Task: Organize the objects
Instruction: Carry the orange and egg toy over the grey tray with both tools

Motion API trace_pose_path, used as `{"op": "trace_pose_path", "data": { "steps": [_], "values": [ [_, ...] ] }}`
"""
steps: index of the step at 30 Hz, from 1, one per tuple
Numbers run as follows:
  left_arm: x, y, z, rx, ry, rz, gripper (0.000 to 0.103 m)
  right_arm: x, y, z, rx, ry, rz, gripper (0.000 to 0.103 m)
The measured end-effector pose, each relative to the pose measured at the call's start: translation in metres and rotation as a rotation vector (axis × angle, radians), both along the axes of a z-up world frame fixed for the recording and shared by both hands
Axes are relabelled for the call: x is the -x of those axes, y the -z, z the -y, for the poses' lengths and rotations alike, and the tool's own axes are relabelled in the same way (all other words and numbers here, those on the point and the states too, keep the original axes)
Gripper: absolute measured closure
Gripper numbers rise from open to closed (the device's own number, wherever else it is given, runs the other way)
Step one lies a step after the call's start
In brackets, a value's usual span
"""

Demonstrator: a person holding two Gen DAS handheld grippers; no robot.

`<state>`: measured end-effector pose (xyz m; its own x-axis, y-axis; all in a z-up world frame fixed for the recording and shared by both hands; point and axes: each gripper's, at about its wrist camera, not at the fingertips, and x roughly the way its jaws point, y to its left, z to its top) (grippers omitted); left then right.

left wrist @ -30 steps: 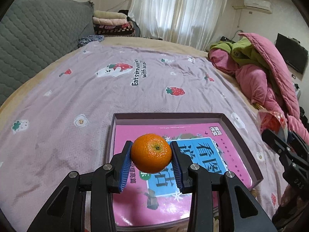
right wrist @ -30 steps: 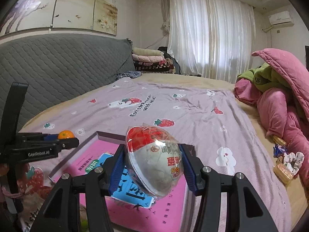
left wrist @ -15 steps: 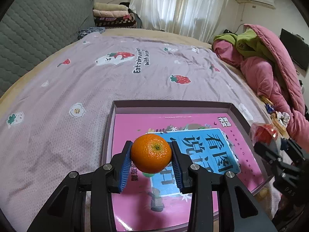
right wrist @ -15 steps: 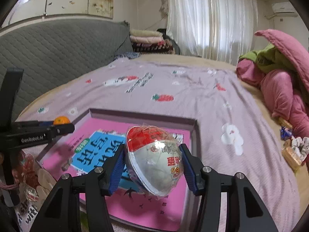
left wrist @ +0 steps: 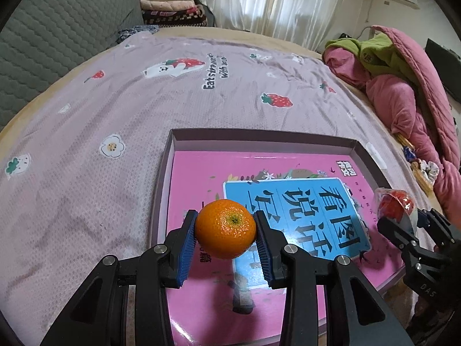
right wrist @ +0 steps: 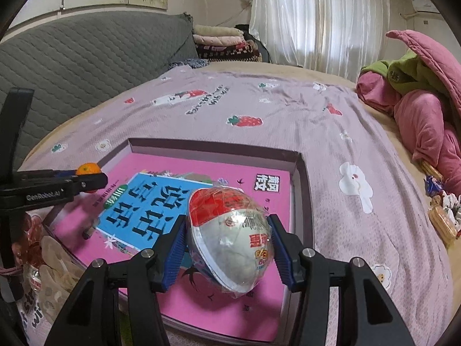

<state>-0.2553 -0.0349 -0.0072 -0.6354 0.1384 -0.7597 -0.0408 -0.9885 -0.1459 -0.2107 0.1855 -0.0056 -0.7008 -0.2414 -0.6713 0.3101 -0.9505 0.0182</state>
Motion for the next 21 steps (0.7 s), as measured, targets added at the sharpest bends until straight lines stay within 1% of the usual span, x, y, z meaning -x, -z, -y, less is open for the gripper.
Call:
{"op": "trace_pose_path", "data": {
  "steps": [21],
  "values": [
    [0.011, 0.014, -0.002, -0.027, 0.036, 0.077, 0.063, 0.008, 0.011, 0.001, -0.017, 0.015, 0.053, 0.048]
  ]
}}
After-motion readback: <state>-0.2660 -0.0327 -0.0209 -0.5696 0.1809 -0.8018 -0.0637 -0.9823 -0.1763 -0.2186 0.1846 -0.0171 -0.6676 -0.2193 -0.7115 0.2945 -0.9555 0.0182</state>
